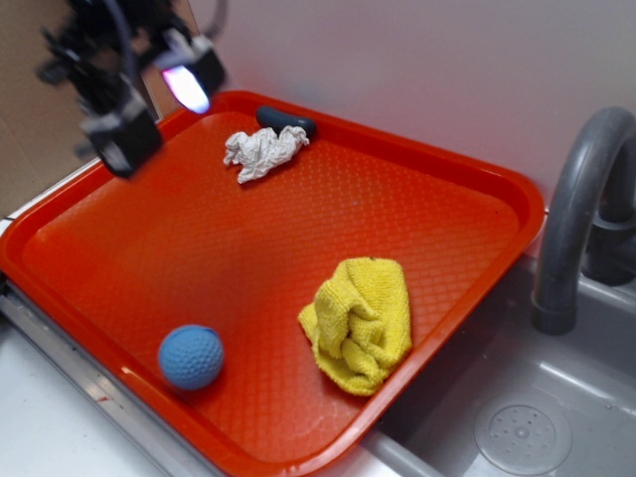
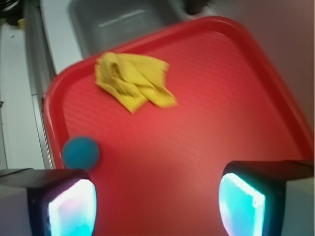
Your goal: Grab the yellow cloth.
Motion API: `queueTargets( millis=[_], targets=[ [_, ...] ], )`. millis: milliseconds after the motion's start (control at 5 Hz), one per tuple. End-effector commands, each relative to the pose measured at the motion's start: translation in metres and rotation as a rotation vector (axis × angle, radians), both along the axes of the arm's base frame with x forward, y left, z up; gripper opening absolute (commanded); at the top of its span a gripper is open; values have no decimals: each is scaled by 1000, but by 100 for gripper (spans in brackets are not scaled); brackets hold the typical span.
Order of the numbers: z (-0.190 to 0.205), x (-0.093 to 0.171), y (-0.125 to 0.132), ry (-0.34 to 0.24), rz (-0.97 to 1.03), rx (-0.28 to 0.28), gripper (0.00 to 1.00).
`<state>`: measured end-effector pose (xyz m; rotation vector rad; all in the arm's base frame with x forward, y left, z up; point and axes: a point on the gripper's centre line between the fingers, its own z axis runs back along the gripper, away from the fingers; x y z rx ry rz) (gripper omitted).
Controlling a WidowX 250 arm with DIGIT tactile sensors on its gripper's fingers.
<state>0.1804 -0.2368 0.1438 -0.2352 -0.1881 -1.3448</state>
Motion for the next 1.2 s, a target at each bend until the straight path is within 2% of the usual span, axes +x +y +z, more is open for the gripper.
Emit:
queueTargets(
  millis=[0, 400, 600, 800, 1000],
  targets=[
    [-42, -18, -67, 24, -150, 33, 100],
    [-80, -27, -100, 68, -253, 46, 100],
    [-97, -24, -114, 94, -270, 71, 100],
    [-109, -26, -121, 91, -280, 133, 56],
    [-111, -29, -120, 93, -281, 144, 0]
  ],
)
